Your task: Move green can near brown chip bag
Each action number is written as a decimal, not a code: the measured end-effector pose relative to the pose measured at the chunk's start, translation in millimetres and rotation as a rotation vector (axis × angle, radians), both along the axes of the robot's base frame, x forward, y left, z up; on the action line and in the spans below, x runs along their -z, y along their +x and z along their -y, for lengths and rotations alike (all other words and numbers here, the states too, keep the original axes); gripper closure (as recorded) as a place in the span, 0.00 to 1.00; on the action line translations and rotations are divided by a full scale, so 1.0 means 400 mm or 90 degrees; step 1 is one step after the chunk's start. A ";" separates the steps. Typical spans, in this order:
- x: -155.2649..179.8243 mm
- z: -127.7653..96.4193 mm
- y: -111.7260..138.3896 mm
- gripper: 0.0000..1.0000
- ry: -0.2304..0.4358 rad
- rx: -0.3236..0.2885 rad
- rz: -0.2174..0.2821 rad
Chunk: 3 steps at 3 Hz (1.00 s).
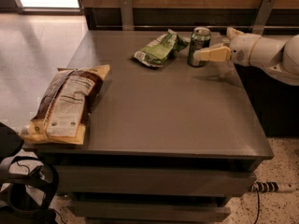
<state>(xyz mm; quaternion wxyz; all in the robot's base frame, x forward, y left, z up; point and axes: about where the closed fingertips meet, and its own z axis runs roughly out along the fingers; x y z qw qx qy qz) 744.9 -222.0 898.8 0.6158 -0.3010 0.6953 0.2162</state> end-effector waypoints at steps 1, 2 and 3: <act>0.028 -0.050 0.035 0.00 0.021 -0.025 0.004; 0.036 -0.076 0.050 0.00 0.031 -0.038 0.010; 0.037 -0.083 0.050 0.19 0.031 -0.040 0.009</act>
Offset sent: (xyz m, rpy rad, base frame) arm 0.0260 0.0357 -0.0170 0.0650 -0.0292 0.0729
